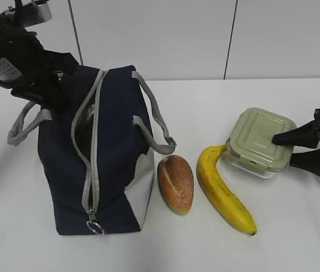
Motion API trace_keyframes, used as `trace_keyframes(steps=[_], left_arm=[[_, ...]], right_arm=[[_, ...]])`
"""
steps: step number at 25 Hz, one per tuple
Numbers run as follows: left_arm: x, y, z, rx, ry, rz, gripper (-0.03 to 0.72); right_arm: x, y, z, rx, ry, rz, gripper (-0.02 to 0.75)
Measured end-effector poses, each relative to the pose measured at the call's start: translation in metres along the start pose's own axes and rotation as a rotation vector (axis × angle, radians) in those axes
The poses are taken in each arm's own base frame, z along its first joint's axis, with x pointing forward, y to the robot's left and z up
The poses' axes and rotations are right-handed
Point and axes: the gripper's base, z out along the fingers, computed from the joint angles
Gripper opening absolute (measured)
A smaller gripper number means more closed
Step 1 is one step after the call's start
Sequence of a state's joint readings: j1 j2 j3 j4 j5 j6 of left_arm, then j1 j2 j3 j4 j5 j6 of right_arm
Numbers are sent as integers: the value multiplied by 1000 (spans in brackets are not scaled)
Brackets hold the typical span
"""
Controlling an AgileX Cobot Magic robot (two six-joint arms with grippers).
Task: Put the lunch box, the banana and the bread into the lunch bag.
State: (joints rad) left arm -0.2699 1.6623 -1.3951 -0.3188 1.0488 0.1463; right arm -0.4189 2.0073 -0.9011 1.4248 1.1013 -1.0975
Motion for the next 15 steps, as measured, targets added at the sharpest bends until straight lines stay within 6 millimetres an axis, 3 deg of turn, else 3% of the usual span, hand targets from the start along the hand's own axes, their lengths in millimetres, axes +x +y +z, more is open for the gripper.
trace_keyframes(steps=[4,8,15], left_arm=[[0,0,0,4,0,-2,0],[0,-2,0,22,-3,-13,0],[-1,-4,0,49,-7,-28,0]], right_arm=[[-2,18,-4,-12,-26,-41,369],[5,48,6,-31,6,-94,369],[3,130,23,-82,102,-215,366]])
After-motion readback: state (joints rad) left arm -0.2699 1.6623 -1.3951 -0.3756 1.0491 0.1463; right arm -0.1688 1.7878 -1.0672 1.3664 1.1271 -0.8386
